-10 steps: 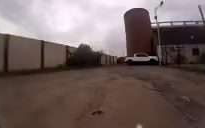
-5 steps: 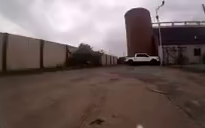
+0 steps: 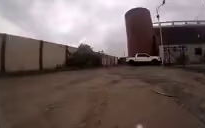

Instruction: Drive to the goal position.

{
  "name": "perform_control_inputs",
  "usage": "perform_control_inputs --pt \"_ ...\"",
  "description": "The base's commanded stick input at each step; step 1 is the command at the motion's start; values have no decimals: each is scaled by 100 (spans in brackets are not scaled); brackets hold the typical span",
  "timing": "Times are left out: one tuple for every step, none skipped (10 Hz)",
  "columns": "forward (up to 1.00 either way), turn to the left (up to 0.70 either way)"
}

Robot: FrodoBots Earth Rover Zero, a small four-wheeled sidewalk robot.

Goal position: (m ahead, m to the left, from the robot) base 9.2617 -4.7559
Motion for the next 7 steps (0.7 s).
perform_control_inputs --pt "50 0" --pt "51 0" --pt "51 0" --pt "52 0" --pt "52 0" --pt "52 0" --pt "52 0"
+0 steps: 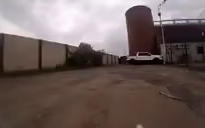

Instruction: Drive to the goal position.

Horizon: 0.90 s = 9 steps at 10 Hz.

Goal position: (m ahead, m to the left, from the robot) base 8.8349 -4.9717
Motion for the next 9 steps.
perform_control_inputs --pt "53 0" --pt "59 0" --pt "65 0" --pt "70 0" --pt "70 0" --pt "70 0" --pt "70 0" --pt "70 0" --pt "70 0"
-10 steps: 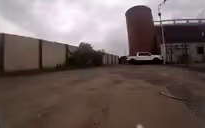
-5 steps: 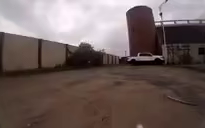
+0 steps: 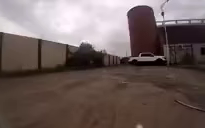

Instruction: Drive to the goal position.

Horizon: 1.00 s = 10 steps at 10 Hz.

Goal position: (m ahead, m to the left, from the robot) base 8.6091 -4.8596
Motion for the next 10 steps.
perform_control_inputs --pt "70 0" --pt "70 0" --pt "70 0" --pt "70 0" --pt "70 0" --pt "70 0" --pt "70 0" --pt "70 0" --pt "70 0" --pt "70 0"
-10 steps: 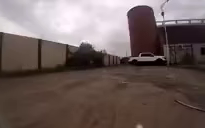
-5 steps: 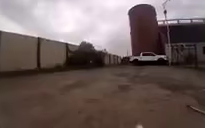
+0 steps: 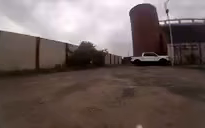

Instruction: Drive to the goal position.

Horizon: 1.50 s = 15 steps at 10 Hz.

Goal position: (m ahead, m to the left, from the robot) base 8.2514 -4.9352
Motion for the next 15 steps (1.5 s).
perform_control_inputs --pt "70 0" --pt "70 0" --pt "70 -16" --pt "70 -35" --pt "70 -35" --pt "70 -35" --pt "70 -17" --pt "70 0" --pt "70 0" --pt "70 0" --pt "70 -13" --pt "70 -32" --pt "70 -7" --pt "70 0" --pt "70 0"
